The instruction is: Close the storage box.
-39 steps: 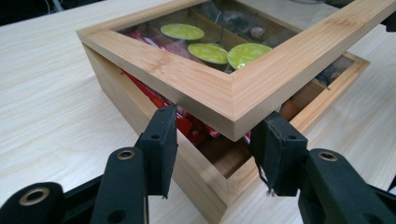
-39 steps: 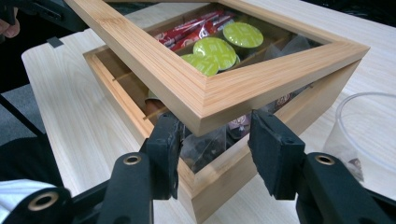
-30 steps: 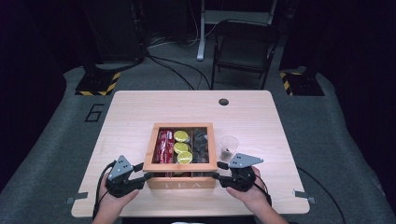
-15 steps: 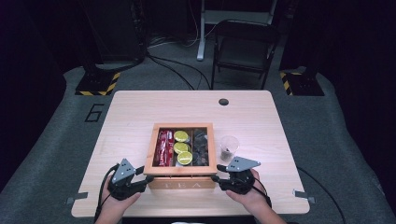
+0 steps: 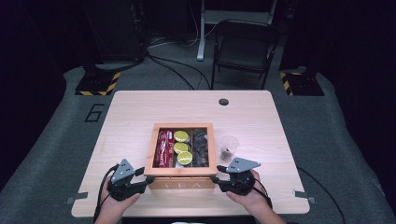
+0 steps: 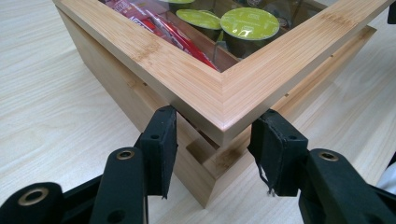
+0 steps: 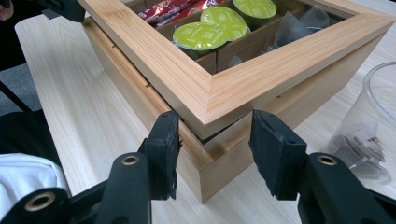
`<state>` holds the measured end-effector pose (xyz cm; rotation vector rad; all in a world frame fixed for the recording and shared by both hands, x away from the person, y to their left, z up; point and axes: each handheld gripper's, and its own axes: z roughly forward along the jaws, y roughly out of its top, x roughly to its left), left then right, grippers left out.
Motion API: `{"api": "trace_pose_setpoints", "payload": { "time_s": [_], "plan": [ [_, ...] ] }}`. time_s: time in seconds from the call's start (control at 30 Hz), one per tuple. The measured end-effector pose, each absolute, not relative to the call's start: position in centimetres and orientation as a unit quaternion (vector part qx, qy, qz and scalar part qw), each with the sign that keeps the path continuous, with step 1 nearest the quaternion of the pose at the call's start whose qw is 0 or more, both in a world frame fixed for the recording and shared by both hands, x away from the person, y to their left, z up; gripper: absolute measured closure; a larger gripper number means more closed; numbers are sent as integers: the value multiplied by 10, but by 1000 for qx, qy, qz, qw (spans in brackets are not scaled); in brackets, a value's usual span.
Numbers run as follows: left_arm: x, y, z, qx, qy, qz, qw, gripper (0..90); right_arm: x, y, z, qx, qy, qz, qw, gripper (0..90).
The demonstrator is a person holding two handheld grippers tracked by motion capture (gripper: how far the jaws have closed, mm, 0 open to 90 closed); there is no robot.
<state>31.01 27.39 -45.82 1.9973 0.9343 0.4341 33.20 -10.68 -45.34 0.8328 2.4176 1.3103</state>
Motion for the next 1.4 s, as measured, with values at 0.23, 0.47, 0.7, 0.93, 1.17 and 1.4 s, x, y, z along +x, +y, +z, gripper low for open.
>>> {"api": "trace_pose_setpoints", "payload": {
  "time_s": [0.23, 0.47, 0.7, 0.93, 1.17, 1.4],
  "plan": [
    [310, 274, -458, 805, 373, 170, 428, 512, 333, -108, -454, 273, 841, 448, 130, 527],
    [309, 272, -459, 809, 376, 167, 421, 512, 332, -111, -452, 278, 840, 449, 126, 533],
    [309, 271, -462, 814, 375, 170, 410, 512, 330, -116, -443, 275, 829, 468, 138, 538],
    [309, 270, -462, 817, 380, 164, 401, 510, 331, -117, -444, 282, 828, 465, 138, 536],
    [309, 268, -465, 825, 383, 161, 383, 500, 332, -120, -442, 287, 821, 472, 143, 535],
    [308, 272, -462, 810, 390, 151, 410, 435, 334, -120, -442, 286, 820, 474, 143, 534]
  ]
}}
